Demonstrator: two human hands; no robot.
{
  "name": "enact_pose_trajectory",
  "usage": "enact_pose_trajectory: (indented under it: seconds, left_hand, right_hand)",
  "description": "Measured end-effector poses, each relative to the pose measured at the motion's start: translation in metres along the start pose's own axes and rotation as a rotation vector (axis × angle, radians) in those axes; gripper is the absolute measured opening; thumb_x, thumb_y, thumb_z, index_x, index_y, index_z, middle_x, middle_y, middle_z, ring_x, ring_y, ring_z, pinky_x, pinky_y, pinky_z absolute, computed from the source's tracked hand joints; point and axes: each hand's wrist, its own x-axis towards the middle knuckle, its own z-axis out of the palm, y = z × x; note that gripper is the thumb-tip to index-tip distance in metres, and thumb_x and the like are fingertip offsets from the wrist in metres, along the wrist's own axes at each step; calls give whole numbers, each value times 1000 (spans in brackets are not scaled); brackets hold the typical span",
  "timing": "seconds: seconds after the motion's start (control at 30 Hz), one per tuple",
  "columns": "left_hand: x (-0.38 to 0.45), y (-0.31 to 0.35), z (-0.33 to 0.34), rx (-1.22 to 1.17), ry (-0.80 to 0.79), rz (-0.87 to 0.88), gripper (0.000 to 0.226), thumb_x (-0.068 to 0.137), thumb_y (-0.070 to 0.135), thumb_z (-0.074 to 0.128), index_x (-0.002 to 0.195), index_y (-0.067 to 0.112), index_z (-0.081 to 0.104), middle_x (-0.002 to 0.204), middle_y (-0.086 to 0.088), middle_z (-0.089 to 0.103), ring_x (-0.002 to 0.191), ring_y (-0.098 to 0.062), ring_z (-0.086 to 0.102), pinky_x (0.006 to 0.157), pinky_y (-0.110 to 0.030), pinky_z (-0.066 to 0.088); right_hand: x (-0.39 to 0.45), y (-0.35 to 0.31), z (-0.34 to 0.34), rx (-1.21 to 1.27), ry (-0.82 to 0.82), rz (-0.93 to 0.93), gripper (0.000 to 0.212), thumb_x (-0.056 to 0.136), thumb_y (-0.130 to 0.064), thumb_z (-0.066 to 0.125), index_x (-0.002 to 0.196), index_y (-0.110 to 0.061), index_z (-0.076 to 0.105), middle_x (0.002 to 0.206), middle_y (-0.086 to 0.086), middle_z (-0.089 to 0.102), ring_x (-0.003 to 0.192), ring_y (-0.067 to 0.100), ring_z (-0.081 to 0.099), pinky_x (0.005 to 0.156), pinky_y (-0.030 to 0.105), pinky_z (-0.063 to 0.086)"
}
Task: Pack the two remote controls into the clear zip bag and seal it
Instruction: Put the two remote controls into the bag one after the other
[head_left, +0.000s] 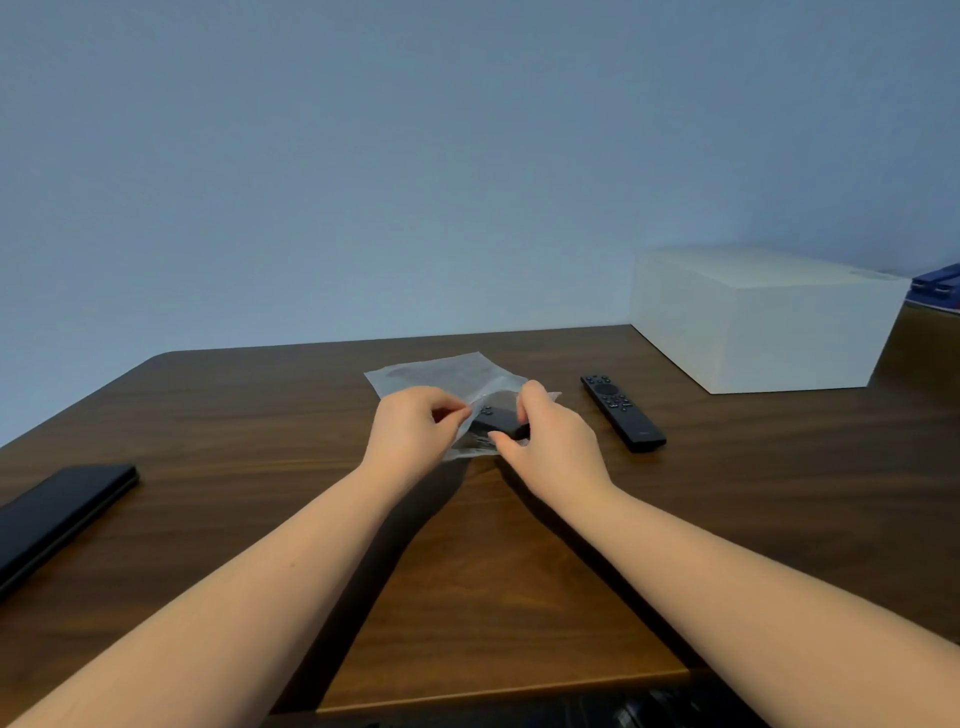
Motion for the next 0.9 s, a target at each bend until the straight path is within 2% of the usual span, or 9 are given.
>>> enact_pose_trajectory:
  seconds: [0.1, 0.23, 0.33, 0.4, 0.57, 0.73, 0.9]
  left_hand:
    - [0, -3, -2, -2, -11, 8, 20, 86, 24, 62, 99, 13, 71, 91, -6, 74, 77, -10, 59, 81, -28, 51]
    - [1, -11, -5, 12, -18, -1, 19, 86, 25, 62, 96, 13, 72, 89, -7, 74, 73, -9, 57, 79, -29, 52]
    - [1, -16, -7, 15, -19, 4, 19, 86, 24, 62, 96, 12, 72, 90, -7, 74, 75, -9, 57, 81, -31, 53]
    - [1, -19, -8, 18, -19, 13, 19, 85, 23, 62, 96, 12, 72, 91, -7, 74, 75, -9, 57, 81, -30, 52]
    - [2, -25, -9, 18, -7, 23, 18, 85, 23, 62, 96, 12, 72, 91, -6, 74, 82, -13, 63, 82, -29, 52]
    - [4, -32, -10, 31, 7, 23, 18, 84, 23, 63, 96, 14, 72, 88, -5, 74, 74, -9, 59, 80, -28, 52]
    - [4, -38, -10, 37, 9, -6, 19, 84, 24, 64, 99, 15, 71, 95, -4, 74, 82, -10, 61, 83, -29, 53]
  right_hand:
    - [8, -3, 11, -28, -107, 32, 46, 85, -39, 66, 63, -27, 27, 64, -8, 42, 59, 10, 43, 48, 21, 29]
    - [17, -5, 27, -37, -246, 41, 39, 84, -37, 67, 61, -24, 38, 67, -5, 46, 71, 16, 51, 59, 24, 37]
    - [24, -8, 30, -73, -289, -17, 20, 88, -33, 63, 80, -15, 59, 82, 2, 60, 80, 19, 57, 68, 28, 43]
    - [28, -10, 33, -98, -311, -55, 19, 91, -29, 59, 98, -12, 65, 96, 7, 66, 89, 22, 62, 75, 30, 49]
    - [38, -12, 44, -133, -337, -112, 22, 95, -25, 53, 107, -14, 67, 103, 7, 67, 91, 23, 62, 80, 34, 52]
    - [46, -12, 58, -128, -343, -122, 22, 94, -18, 51, 109, -17, 67, 103, 6, 60, 93, 25, 59, 82, 39, 55]
    - [51, -16, 70, -175, -396, -87, 37, 94, -20, 48, 131, -25, 52, 124, 11, 47, 111, 31, 50, 92, 43, 51]
